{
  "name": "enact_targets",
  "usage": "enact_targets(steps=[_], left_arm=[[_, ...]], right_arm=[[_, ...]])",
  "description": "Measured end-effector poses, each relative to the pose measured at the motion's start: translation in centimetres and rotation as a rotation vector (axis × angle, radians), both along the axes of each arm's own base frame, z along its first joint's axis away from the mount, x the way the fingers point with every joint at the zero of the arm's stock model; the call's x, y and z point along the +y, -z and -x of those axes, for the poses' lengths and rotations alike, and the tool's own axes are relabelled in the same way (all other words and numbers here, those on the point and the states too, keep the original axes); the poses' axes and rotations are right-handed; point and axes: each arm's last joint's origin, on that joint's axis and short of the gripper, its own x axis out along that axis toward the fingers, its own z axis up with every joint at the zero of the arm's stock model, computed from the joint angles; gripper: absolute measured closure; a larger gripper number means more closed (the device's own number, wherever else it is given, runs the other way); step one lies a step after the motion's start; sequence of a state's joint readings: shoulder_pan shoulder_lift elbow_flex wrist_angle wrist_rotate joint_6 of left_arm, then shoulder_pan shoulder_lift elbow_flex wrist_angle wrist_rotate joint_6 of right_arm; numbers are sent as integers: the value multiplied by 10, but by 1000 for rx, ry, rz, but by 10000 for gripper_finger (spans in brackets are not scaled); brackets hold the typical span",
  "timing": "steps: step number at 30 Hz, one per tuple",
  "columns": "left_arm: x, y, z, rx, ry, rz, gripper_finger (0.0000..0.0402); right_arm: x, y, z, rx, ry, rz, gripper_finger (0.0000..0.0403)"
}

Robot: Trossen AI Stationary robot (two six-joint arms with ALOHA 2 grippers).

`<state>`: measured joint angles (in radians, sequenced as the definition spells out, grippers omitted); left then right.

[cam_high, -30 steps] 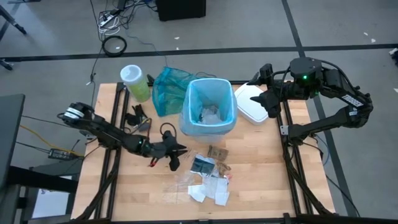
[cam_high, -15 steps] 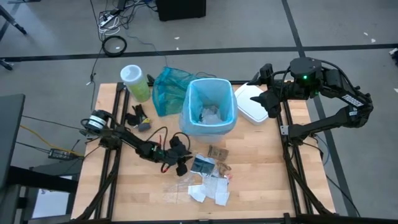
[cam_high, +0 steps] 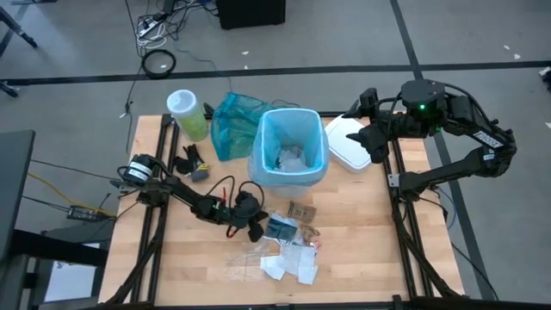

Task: Place trash/remove bag and relplace
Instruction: Put the clear plastic into the white trash bin

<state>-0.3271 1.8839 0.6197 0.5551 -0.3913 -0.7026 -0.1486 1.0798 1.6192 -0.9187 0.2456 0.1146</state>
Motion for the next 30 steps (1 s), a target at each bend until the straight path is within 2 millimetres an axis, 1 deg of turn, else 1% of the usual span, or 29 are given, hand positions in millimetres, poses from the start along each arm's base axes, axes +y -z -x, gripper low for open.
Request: enact_targets(steps=[3, 6, 8, 10, 14, 17, 20, 24, 30], left_arm=[[0, -7, 0, -17, -10, 55, 398], [-1, -22, 5, -25, 25, 100, 399], [-2, -37, 7, -54, 40, 108, 399], [0, -56, 10, -93, 28, 112, 400], [5, -82, 22, -99, 18, 100, 400], [8, -106, 30, -128, 17, 100, 400], [11, -125, 38, -116, 11, 89, 401], [13, -170, 40, -191, 28, 55, 401], [15, -232, 40, -230, 51, -91, 401]], right_arm=[[0, 0, 0, 0, 0, 0, 157], [0, 0, 0, 0, 0, 0, 161], [0, 0, 0, 1, -1, 2, 163], [0, 0, 0, 1, 0, 3, 164], [0, 0, 0, 2, 4, 5, 165], [-1, 0, 0, 3, 25, 14, 165], [-1, 0, 0, 3, 28, 15, 167], [-1, 0, 0, 11, 22, 32, 167], [-1, 0, 1, 21, 32, 58, 171]])
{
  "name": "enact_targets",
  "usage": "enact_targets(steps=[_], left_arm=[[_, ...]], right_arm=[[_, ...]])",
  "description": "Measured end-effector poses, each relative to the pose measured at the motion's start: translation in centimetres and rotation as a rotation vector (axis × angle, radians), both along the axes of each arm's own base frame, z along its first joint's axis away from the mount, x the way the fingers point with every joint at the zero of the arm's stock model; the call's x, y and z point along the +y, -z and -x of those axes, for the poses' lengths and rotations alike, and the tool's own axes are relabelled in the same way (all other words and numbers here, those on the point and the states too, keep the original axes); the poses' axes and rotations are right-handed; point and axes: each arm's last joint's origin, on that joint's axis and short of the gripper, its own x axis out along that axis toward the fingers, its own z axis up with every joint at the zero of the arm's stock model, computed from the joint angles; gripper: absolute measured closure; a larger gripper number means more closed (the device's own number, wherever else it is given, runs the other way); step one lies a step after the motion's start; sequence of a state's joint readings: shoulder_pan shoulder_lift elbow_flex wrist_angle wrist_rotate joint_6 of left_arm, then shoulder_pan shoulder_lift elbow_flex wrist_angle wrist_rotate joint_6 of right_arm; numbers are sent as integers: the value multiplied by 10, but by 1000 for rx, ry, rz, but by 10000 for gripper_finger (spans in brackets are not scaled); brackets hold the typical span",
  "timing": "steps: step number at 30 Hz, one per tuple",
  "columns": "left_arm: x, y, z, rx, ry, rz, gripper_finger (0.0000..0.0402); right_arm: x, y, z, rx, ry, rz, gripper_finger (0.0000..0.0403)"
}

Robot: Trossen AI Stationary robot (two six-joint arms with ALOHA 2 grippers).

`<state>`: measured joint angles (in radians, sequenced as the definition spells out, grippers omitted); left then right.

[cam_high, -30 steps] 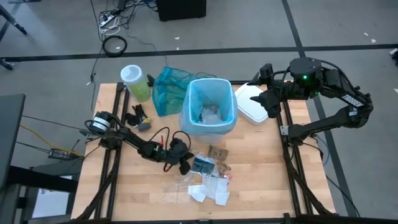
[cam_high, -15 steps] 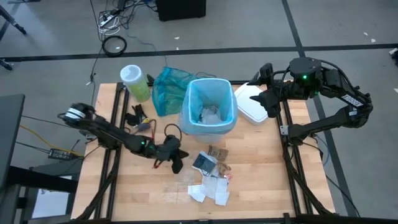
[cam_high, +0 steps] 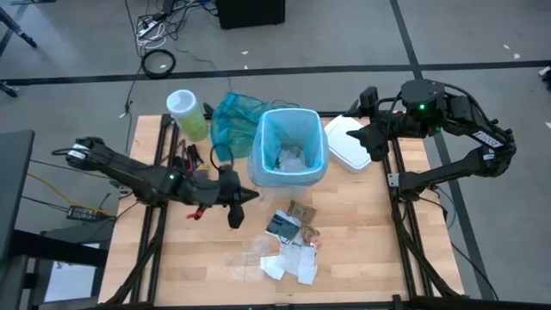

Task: Place trash/remove bag and relplace
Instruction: Put the clear plastic into the white trash bin

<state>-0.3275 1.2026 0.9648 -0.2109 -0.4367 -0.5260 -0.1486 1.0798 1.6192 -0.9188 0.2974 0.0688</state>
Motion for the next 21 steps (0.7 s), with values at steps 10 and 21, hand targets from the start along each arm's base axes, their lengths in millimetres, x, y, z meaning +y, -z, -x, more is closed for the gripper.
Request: enact_targets(steps=[10, 21], left_arm=[[20, -88, -1, -164, -113, -279, 401], [76, -91, -17, -147, -250, -389, 395]], right_arm=[[-1, 0, 1, 6, 29, 13, 174], [-1, 0, 1, 8, 47, 20, 174]])
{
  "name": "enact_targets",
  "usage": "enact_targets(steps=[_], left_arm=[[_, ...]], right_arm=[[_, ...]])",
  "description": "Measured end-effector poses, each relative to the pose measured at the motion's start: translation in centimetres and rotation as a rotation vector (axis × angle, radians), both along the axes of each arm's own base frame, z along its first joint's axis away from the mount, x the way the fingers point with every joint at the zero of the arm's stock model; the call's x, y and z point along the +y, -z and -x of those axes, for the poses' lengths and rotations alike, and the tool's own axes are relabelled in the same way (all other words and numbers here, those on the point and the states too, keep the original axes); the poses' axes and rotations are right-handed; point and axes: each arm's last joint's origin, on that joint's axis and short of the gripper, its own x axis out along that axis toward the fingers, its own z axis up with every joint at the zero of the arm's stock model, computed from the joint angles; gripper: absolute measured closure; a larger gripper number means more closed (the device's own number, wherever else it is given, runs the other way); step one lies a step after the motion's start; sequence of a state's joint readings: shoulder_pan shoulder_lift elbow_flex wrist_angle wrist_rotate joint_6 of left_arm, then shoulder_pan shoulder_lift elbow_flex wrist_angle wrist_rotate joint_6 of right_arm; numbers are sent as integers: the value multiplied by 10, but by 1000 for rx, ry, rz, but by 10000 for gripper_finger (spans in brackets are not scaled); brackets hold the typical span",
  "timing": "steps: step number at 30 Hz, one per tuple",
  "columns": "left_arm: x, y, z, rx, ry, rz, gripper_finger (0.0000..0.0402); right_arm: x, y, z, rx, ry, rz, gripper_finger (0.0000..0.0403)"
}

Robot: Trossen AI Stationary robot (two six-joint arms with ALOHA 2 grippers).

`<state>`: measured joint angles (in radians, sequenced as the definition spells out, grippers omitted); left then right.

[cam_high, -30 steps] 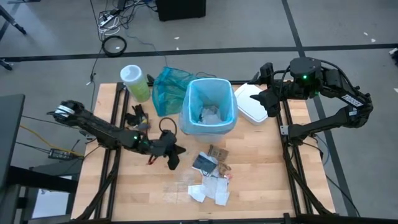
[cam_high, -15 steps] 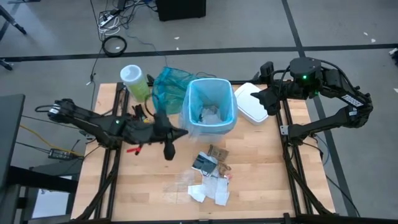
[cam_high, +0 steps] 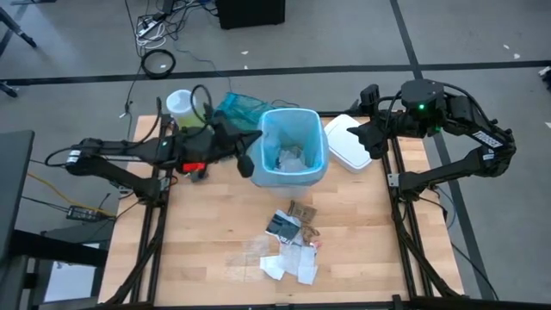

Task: Place trash/remove bag and relplace
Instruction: Put the clear plastic into the white trash bin

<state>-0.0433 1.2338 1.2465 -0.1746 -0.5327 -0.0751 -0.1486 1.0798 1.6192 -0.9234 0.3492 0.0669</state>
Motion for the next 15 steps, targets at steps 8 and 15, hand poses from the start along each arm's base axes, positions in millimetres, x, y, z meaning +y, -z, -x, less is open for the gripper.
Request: enact_targets(steps=[8, 15], left_arm=[[15, 19, -25, 71, 109, -4, 376], [21, 19, -26, 62, 164, 4, 341]], right_arm=[[0, 0, 0, 0, 13, 5, 174], [-1, 0, 1, 2, 48, 19, 166]])
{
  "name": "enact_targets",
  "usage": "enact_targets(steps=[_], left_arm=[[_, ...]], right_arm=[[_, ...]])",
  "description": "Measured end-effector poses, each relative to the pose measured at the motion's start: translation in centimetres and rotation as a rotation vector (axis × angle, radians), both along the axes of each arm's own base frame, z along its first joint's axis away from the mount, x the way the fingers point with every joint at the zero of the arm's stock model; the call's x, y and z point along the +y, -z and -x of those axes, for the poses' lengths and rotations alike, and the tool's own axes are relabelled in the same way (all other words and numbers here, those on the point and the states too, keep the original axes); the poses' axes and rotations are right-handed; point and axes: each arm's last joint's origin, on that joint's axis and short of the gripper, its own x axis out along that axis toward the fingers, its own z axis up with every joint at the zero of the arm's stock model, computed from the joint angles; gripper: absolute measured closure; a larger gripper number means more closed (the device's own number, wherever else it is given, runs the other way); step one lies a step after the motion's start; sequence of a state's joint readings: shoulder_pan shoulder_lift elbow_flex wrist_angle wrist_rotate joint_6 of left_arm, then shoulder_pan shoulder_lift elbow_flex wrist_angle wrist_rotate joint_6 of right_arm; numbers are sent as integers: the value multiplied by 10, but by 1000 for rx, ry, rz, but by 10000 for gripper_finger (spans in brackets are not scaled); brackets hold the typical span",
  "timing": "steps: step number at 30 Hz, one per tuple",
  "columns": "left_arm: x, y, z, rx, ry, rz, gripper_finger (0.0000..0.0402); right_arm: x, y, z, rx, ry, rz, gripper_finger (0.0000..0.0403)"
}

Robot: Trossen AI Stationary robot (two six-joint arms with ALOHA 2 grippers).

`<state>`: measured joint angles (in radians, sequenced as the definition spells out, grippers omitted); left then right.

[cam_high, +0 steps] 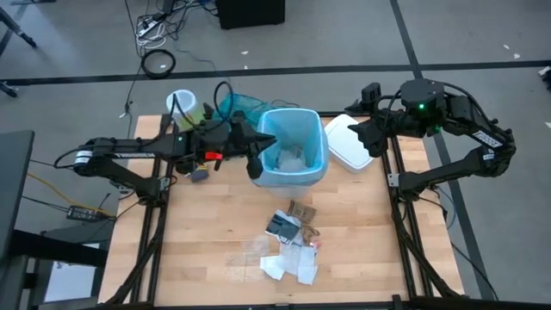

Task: Place trash/remove bag and relplace
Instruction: Put the clear plastic into the white trash bin, then put the brown cardboard into the white trash bin

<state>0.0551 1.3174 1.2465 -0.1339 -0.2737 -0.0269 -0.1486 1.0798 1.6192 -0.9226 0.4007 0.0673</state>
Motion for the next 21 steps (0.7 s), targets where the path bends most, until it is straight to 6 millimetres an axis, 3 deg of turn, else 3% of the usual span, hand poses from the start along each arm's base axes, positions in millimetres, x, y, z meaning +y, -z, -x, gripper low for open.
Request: enact_targets(steps=[5, 9, 15, 21], left_arm=[[-13, -30, 7, -68, 96, 54, 323], [-45, -40, 18, 72, 186, -4, 334], [-92, -11, 40, 223, 300, 145, 364], [-132, 53, 53, 279, 283, 362, 368]], right_arm=[[0, 0, 0, 3, -1, -1, 161], [0, 6, 1, 40, 10, -31, 161], [2, 43, -10, 168, -44, -172, 153], [12, 100, -38, 203, -167, -390, 139]])
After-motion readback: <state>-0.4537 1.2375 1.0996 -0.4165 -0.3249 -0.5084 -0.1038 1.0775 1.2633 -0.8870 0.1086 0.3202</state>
